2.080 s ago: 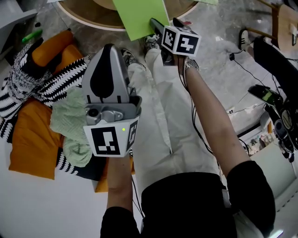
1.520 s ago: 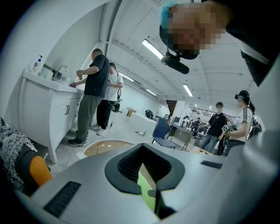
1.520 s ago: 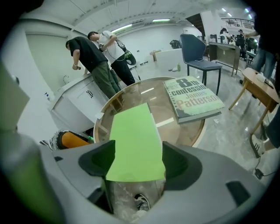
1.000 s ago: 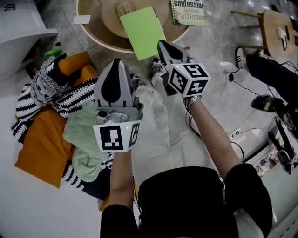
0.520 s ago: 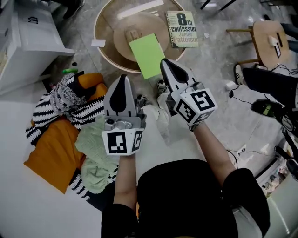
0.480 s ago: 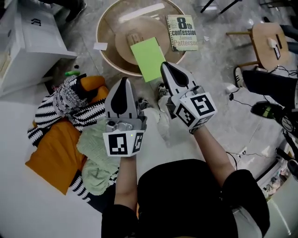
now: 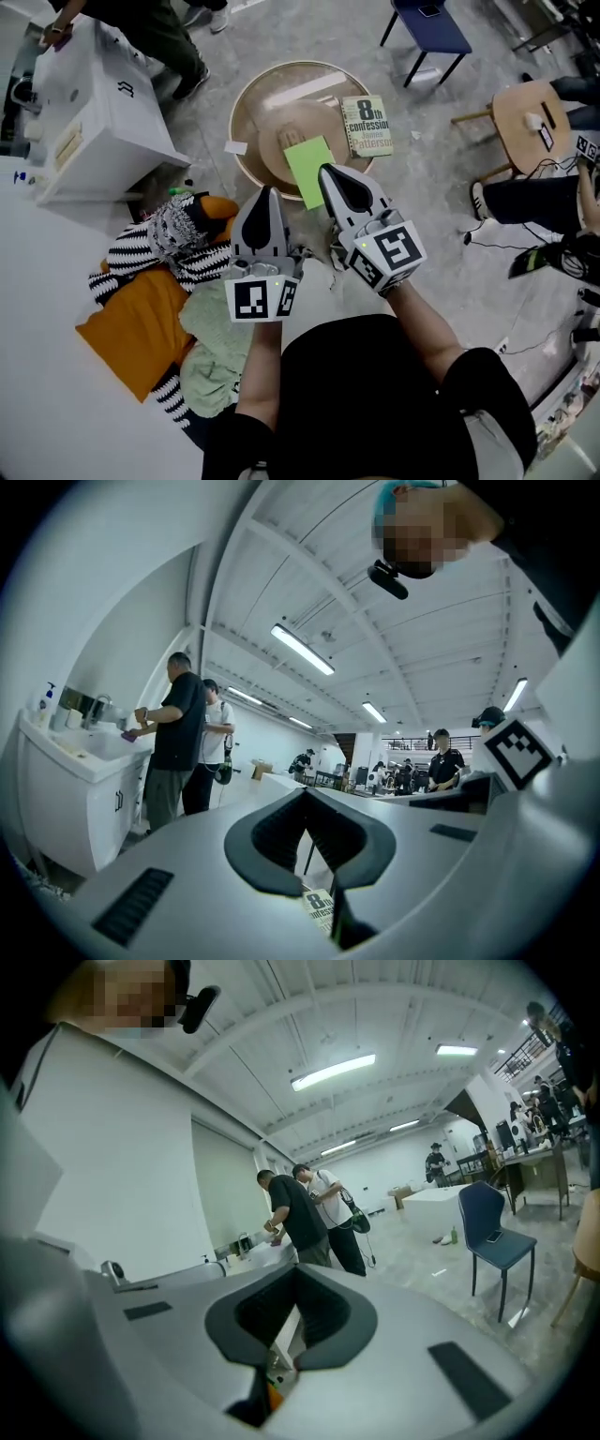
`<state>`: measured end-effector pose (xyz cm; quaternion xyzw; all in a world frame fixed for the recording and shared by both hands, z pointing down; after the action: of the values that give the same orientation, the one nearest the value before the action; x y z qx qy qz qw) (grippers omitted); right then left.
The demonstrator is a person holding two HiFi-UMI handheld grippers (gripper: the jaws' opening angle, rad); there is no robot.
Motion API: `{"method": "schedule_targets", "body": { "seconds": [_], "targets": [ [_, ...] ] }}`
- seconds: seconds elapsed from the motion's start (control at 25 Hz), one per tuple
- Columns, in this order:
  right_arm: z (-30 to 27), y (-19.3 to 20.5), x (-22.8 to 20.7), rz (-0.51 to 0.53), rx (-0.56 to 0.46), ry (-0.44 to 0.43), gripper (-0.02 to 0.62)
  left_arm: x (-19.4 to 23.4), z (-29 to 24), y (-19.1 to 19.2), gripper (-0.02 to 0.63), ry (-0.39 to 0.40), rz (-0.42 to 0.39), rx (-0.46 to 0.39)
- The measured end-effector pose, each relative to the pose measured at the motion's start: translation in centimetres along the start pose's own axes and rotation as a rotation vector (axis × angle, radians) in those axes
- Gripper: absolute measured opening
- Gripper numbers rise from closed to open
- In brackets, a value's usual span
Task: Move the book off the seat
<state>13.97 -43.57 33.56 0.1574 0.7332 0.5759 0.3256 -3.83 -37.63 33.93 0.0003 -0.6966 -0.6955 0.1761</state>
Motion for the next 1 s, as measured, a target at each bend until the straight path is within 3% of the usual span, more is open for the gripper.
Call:
{"method": "schedule_targets", "body": {
  "seconds": [0.56, 1.0],
  "targets": [
    [2.2, -10.2, 4.8, 0.01, -0.059, -0.039, 0.015, -3.5, 0.9, -10.4, 0.009, 0.051, -0.05, -0.019],
    [2.1, -14.3, 7.3, 0.073, -0.116, -0.082, 0.015, -4.3, 1.5, -14.4, 0.009, 0.077, -0.071, -0.084]
  ]
}}
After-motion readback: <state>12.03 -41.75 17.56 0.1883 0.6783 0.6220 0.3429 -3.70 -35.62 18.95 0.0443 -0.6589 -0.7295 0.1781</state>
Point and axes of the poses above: the fingertips, and each gripper's own axes: z backward along the fingers, x to its left, y out of its underside, the point moved 10 cm from there along z, backward along the fingers
